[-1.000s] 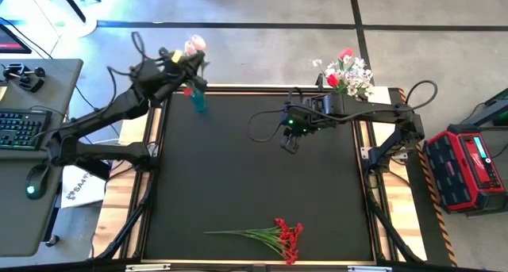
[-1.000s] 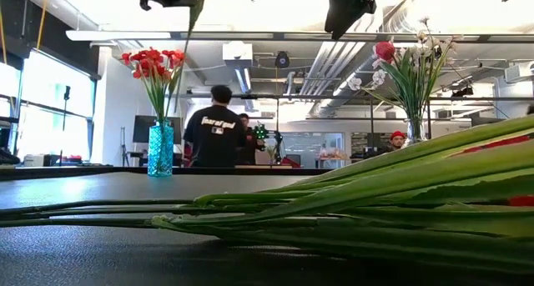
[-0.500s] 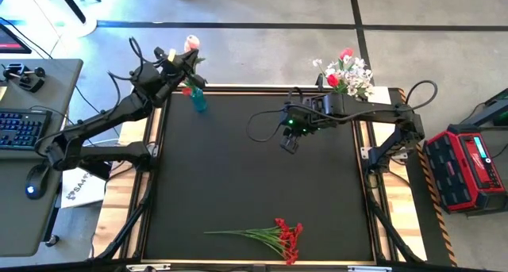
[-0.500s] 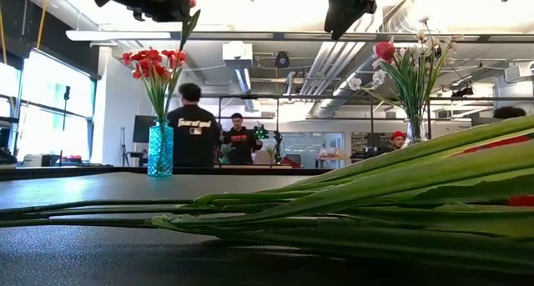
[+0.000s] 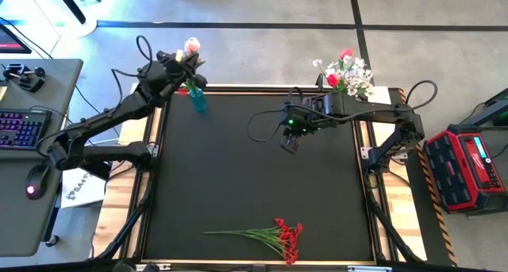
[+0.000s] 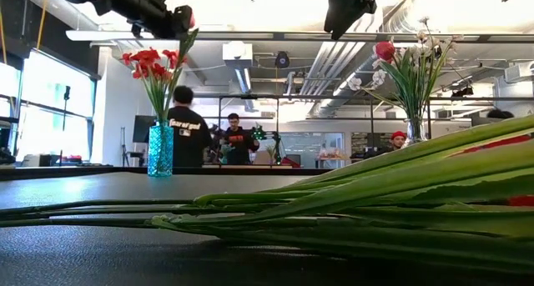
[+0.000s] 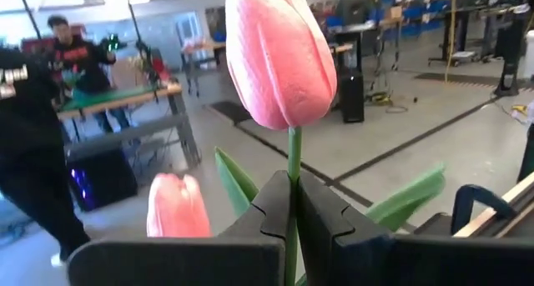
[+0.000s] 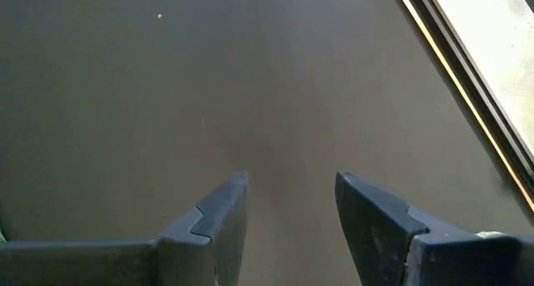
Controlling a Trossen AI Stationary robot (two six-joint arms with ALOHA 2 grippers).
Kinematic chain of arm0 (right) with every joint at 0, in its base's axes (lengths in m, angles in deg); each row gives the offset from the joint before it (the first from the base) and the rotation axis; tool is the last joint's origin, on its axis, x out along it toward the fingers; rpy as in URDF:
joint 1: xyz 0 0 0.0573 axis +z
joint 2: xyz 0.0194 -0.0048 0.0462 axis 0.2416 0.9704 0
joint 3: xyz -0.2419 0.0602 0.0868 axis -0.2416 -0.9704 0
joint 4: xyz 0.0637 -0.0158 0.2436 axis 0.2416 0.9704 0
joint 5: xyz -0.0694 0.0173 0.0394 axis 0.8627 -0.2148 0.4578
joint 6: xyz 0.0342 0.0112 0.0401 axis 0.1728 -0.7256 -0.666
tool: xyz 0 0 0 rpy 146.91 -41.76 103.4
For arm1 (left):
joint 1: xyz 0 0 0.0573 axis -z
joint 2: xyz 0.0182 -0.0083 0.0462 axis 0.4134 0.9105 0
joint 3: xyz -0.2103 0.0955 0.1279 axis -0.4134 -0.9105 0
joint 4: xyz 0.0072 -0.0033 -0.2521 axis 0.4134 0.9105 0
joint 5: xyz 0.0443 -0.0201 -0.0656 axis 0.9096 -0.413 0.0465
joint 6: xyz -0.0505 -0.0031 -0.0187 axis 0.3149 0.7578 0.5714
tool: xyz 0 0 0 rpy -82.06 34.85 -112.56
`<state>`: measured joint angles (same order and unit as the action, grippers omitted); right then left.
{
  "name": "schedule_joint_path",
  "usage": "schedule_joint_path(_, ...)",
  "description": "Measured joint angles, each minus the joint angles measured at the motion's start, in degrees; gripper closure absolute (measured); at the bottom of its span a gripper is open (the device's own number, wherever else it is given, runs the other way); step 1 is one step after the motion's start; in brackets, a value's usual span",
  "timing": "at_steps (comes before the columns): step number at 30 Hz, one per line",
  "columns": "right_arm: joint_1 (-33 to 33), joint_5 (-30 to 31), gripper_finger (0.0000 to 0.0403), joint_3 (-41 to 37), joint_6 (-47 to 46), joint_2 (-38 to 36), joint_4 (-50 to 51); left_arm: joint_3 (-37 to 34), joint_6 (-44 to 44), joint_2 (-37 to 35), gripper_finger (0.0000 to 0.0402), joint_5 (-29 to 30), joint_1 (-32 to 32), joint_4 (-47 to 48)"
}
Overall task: Sort flowers into vase by color
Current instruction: Put the pink tulip into the blue vase
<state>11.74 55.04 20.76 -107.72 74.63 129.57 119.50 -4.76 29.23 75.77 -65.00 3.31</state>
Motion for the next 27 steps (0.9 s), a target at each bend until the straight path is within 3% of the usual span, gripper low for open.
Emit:
schedule_joint_path(9,0.0,-0.1,0.0234,0.0,0.4,0.0,0.0,0.0,3.3,2.0,0.039,2.1,-0.4,4.2)
schedule_joint_path(19,0.0,-0.2,0.0234,0.0,-0.9,0.0,0.1,0.0,4.3,1.3,0.0276,5.6,0.3,9.6)
schedule_joint_path(27,0.0,-0.2,0.0234,0.0,-1.0,0.0,0.0,7.9,-8.8,-2.1,0.022,5.1,6.9,12.1)
